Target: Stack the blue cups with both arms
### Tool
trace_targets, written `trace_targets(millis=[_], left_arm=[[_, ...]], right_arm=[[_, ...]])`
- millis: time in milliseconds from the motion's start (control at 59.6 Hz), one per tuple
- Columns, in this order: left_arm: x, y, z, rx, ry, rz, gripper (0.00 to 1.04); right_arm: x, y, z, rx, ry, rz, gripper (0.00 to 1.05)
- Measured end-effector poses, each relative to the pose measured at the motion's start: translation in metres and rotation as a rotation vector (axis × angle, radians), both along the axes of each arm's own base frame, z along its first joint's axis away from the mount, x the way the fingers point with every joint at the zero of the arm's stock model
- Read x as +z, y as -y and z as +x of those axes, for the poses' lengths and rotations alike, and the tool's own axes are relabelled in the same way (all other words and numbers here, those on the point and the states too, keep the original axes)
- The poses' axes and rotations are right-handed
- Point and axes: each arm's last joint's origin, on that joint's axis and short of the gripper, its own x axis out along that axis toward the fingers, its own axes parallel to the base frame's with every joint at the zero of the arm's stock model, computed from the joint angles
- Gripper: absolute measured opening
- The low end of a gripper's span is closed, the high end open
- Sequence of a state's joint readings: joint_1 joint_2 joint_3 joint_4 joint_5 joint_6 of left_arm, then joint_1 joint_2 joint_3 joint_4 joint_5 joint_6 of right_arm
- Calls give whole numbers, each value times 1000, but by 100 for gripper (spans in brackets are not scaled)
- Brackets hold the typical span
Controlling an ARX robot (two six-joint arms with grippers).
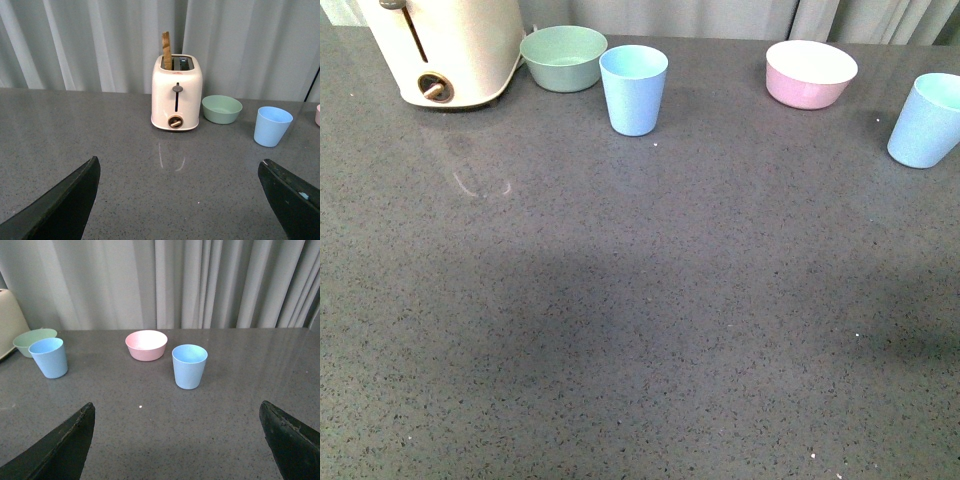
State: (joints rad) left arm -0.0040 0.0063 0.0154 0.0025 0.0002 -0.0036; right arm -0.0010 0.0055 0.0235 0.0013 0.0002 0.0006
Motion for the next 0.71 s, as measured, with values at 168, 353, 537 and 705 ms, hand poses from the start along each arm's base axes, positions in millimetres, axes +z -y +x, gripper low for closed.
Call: trace_targets(millis=[168, 353, 537, 705], left_arm=[[0, 0, 0, 0, 0, 0, 96], [0, 0, 0, 0, 0, 0, 96], [0, 0, 0, 0, 0, 0, 96], [0, 0, 0, 0, 0, 0, 96]], right_arm=[[0, 0, 0, 0, 0, 0, 96], [0, 0, 0, 0, 0, 0, 96], [0, 0, 0, 0, 0, 0, 96], [0, 0, 0, 0, 0, 0, 96]])
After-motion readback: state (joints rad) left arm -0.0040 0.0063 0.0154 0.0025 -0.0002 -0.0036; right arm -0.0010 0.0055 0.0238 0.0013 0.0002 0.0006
